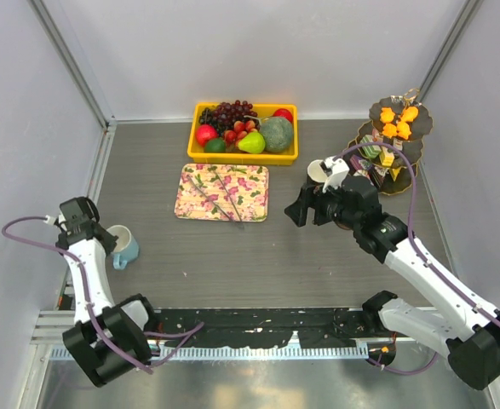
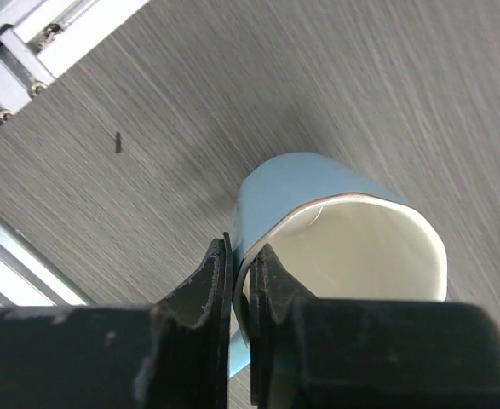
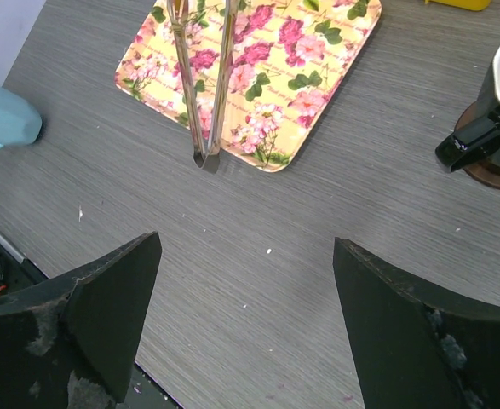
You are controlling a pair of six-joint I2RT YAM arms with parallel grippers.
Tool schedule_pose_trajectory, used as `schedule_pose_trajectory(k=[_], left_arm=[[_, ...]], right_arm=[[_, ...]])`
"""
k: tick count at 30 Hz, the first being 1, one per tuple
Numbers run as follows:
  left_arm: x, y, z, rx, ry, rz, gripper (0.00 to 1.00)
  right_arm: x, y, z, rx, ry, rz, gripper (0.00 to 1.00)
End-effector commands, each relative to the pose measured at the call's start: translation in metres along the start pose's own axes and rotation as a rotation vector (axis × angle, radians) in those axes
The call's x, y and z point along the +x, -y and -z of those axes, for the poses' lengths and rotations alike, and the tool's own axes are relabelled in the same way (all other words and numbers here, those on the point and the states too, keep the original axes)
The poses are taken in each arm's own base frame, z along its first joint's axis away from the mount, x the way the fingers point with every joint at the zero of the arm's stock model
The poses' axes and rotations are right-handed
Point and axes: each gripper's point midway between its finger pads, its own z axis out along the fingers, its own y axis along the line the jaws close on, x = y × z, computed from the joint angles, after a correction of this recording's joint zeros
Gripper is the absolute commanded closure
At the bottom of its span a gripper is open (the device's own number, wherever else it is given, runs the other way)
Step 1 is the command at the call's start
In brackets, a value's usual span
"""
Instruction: Serve the afternoon tea
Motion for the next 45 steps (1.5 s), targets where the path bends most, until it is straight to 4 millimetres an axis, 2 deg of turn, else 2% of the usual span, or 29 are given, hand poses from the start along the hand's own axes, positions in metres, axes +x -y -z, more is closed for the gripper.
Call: schedule_pose_trajectory(k=[1, 4, 7, 8, 12, 13, 14, 15, 16, 17, 19, 20, 21, 22, 26, 34, 41, 45], left_arm=[[-0.009, 0.031, 0.031, 0.215, 0.079, 0.059, 0.99], [0.001, 0.048, 0.049, 0.341, 0.091, 0.104, 1.0], [0.021, 0.066, 0.062, 0.437, 0.073, 0.112, 1.0], [0.029, 0.075, 0.067, 0.476, 0.06, 0.107, 1.0], [0.061, 0.108, 0.092, 0.609, 0.017, 0.096, 1.0], [0.066, 0.117, 0.1, 0.647, 0.007, 0.099, 1.0], [0.073, 0.125, 0.107, 0.672, 0.007, 0.082, 1.0], [0.079, 0.133, 0.115, 0.702, -0.004, 0.067, 1.0], [0.086, 0.14, 0.122, 0.723, -0.012, 0.049, 1.0], [0.09, 0.147, 0.13, 0.745, -0.013, 0.034, 1.0], [0.101, 0.162, 0.143, 0.77, -0.003, -0.004, 1.0], [0.107, 0.171, 0.154, 0.794, 0.0, -0.032, 1.0], [0.114, 0.178, 0.16, 0.798, 0.007, -0.053, 1.0], [0.119, 0.184, 0.166, 0.8, 0.013, -0.066, 1.0], [0.147, 0.214, 0.19, 0.799, 0.003, -0.16, 1.0], [0.195, 0.254, 0.227, 0.775, -0.013, -0.36, 1.0], [0.211, 0.264, 0.251, 0.837, 0.033, -0.413, 1.0], [0.205, 0.262, 0.256, 0.838, 0.08, -0.414, 1.0]], right_arm=[[-0.013, -0.012, -0.003, -0.034, 0.045, 0.034, 0.12], [-0.01, -0.023, -0.007, -0.054, 0.029, 0.055, 0.12], [-0.011, -0.038, -0.009, -0.06, 0.016, 0.083, 0.12], [-0.005, -0.043, -0.011, -0.056, -0.004, 0.1, 0.12], [-0.006, -0.069, -0.009, -0.072, -0.022, 0.133, 0.13], [-0.003, -0.066, -0.011, -0.035, -0.027, 0.143, 0.13], [-0.005, -0.078, -0.008, -0.056, -0.027, 0.154, 0.13], [-0.002, -0.076, -0.009, -0.029, -0.039, 0.163, 0.13], [-0.004, -0.086, -0.006, -0.044, -0.037, 0.175, 0.13], [0.0, -0.085, -0.006, -0.023, -0.055, 0.184, 0.13], [0.004, -0.099, -0.003, -0.036, -0.075, 0.202, 0.14], [-0.001, -0.106, -0.001, -0.046, -0.069, 0.195, 0.14], [0.004, -0.106, 0.0, -0.03, -0.09, 0.207, 0.15], [-0.002, -0.111, 0.002, -0.031, -0.082, 0.199, 0.15], [-0.002, -0.113, 0.001, 0.012, -0.112, 0.206, 0.16], [0.016, -0.097, -0.011, 0.114, -0.196, 0.228, 0.16], [0.025, -0.087, -0.021, 0.172, -0.221, 0.227, 0.2], [0.035, -0.072, -0.023, 0.244, -0.257, 0.244, 0.34]])
